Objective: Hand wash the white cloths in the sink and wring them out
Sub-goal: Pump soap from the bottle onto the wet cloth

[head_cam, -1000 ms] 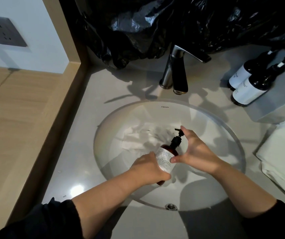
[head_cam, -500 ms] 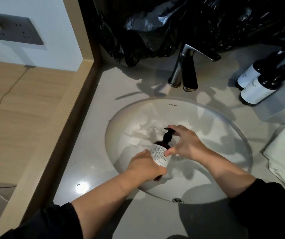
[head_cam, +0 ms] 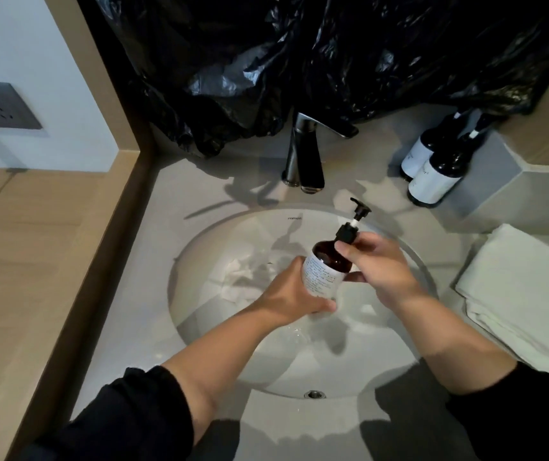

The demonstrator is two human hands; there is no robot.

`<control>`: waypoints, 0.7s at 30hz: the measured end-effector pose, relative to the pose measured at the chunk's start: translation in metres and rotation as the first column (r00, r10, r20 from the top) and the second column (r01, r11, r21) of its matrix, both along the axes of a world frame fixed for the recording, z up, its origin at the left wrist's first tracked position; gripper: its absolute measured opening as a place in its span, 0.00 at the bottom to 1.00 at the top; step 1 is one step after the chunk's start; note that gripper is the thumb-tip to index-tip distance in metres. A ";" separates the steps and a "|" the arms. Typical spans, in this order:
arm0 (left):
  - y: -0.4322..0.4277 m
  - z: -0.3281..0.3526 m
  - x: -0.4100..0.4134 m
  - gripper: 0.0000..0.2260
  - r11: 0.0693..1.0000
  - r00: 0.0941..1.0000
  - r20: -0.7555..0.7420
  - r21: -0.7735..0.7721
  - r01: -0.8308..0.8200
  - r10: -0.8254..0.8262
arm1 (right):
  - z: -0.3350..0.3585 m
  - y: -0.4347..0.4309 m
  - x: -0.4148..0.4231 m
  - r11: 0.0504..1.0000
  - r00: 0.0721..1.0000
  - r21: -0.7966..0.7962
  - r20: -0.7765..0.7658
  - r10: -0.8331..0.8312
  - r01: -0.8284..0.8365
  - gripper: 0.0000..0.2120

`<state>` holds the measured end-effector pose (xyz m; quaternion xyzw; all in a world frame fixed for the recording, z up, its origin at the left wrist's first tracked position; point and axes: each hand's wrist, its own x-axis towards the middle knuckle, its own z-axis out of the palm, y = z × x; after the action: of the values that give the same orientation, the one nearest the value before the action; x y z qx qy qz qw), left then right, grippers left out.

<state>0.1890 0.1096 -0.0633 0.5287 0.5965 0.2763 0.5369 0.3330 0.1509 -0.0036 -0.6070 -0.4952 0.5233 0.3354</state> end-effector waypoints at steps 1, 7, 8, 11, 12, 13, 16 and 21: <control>0.006 0.000 0.003 0.32 1.000 0.998 0.058 0.029 0.000 -0.002 | 0.008 0.005 0.002 1.000 1.000 0.030 0.019 0.001 -0.001 0.01; 0.033 -0.023 -0.012 0.30 0.990 0.982 -0.136 0.079 -0.121 0.131 | 0.047 0.059 0.026 0.918 0.954 0.382 0.220 -0.205 0.109 0.04; 0.034 -0.036 -0.021 0.27 0.981 0.954 -0.232 0.096 -0.171 0.189 | 0.051 0.071 0.033 0.886 0.921 0.452 0.293 -0.256 0.103 0.04; 0.029 -0.060 -0.045 0.21 0.971 0.864 -0.447 0.151 -0.183 0.232 | 0.054 0.101 0.048 0.826 0.831 0.557 0.417 -0.370 0.088 0.05; 0.028 -0.067 -0.051 0.20 0.974 0.841 -0.497 0.164 -0.154 0.216 | 0.051 0.107 0.051 0.828 0.820 0.553 0.431 -0.377 0.091 0.05; 0.026 -0.070 -0.056 0.21 0.983 0.822 -0.540 0.134 -0.126 0.180 | 0.047 0.112 0.053 0.833 0.803 0.547 0.456 -0.384 0.088 0.06; 0.023 -0.073 -0.065 0.24 0.998 0.763 -0.644 0.018 -0.067 0.062 | 0.032 0.126 0.060 0.850 0.757 0.521 0.525 -0.389 0.076 0.13; 0.025 -0.074 -0.073 0.31 0.986 0.582 -0.799 -0.078 0.150 -0.152 | 0.014 0.121 0.068 0.812 0.773 0.563 0.442 -0.456 0.157 0.21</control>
<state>0.1157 0.1344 -0.1370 0.6445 0.7271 -0.0380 0.2335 0.4007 0.2724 0.0104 -0.7004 -0.5778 0.1136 0.4034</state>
